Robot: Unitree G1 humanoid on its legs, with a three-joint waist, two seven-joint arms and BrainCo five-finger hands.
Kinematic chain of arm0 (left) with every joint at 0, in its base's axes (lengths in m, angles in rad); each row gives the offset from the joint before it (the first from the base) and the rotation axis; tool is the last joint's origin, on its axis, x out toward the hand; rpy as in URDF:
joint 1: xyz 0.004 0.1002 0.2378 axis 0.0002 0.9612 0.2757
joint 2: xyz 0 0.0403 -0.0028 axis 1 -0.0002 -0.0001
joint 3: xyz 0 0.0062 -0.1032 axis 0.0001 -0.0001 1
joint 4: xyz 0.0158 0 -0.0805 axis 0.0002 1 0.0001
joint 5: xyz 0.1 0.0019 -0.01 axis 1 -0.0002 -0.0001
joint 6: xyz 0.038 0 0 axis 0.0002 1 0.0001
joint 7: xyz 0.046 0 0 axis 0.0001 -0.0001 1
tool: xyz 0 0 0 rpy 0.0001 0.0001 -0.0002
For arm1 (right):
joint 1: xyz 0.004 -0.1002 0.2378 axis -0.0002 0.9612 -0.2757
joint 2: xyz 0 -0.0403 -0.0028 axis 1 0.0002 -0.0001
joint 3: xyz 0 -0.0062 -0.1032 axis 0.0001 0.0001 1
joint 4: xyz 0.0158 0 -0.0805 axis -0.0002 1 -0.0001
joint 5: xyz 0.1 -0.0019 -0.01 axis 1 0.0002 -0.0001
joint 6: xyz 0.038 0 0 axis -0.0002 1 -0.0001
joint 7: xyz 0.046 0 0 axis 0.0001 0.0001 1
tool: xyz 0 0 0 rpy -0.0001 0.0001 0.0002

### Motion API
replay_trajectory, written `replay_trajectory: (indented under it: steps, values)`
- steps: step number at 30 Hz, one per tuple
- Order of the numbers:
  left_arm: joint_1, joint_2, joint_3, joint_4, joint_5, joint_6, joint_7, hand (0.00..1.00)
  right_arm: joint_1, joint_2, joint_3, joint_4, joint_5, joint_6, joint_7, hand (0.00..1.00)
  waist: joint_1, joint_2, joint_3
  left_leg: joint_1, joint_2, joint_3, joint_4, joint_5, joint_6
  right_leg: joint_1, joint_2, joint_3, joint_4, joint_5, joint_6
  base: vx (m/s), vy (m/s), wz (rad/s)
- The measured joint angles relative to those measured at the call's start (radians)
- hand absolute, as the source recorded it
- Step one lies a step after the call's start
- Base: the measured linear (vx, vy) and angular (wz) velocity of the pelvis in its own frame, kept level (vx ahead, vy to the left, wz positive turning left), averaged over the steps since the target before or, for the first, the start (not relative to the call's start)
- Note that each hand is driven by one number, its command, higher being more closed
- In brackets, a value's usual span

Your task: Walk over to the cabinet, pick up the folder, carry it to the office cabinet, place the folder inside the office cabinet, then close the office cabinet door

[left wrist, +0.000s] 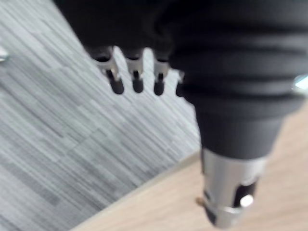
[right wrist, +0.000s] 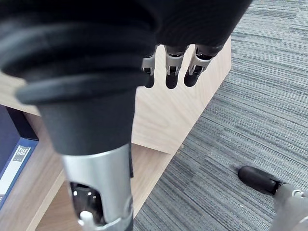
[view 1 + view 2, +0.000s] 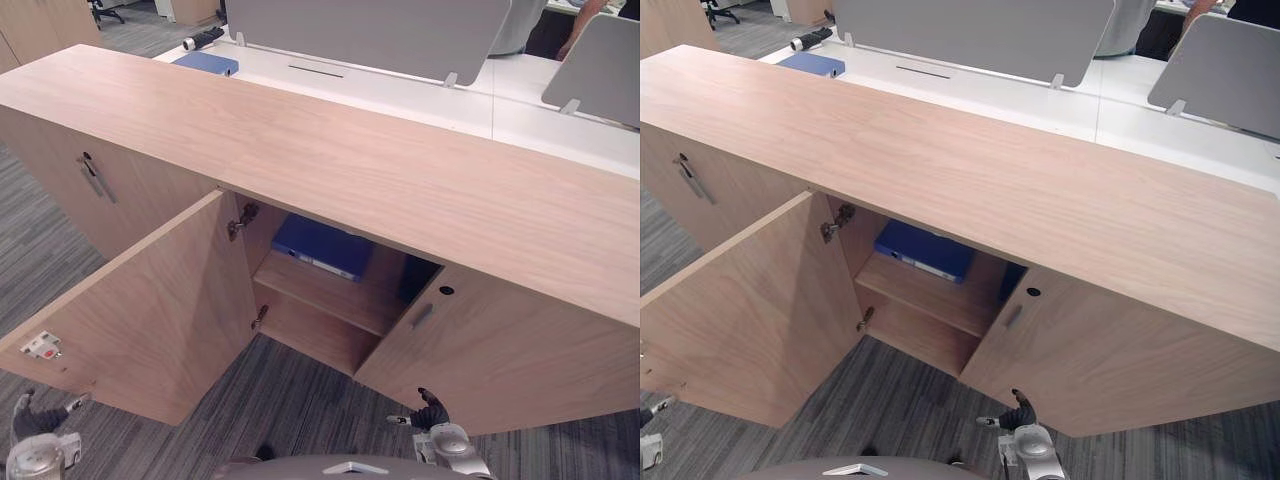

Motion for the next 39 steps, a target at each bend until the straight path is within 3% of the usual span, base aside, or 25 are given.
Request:
replay_trajectory:
  steps: [12,22,29,34,39]
  values:
    - [0.011,-0.014,-0.093,-0.012,0.001,-0.008,-0.007,0.0,0.001,0.0,-0.003,0.0,0.0,0.0,0.0,0.0,-0.001,-0.006,0.004,0.011,0.002,0.025,-0.001,-0.004,0.003,-0.002,0.001,0.023,-0.002,0.002,0.002,-0.03,-0.013,-0.05]
    - [0.069,-0.124,-0.16,-0.052,0.001,0.029,0.003,0.0,0.006,0.009,-0.012,0.0,-0.013,0.005,0.0,0.0,0.003,0.003,0.003,0.011,-0.006,0.039,-0.001,-0.005,0.005,0.001,-0.007,0.029,-0.015,0.015,0.009,-0.02,-0.007,-0.01]
    - [0.049,-0.011,-0.156,-0.024,-0.019,0.018,-0.052,0.0,0.006,-0.003,-0.014,0.0,-0.021,0.005,0.022,0.0,-0.002,0.004,0.002,0.016,-0.005,0.068,-0.001,-0.013,-0.001,-0.002,-0.003,0.066,-0.027,0.029,0.005,-0.04,-0.008,-0.15]
    - [0.049,-0.003,-0.162,-0.021,0.072,0.022,-0.048,0.0,0.012,-0.003,-0.015,-0.001,-0.021,0.005,0.024,0.0,-0.001,0.004,0.001,0.016,-0.008,0.088,-0.001,-0.015,0.001,-0.004,-0.007,0.076,-0.033,0.037,0.008,-0.04,0.005,-0.06]
    - [0.05,0.005,-0.205,0.007,0.072,0.028,-0.043,0.0,0.013,-0.007,-0.021,0.0,-0.021,0.005,0.035,0.0,-0.001,0.007,0.0,0.011,-0.009,0.105,-0.001,-0.016,0.001,-0.021,-0.007,0.095,-0.034,0.042,0.004,-0.04,0.003,-0.1]
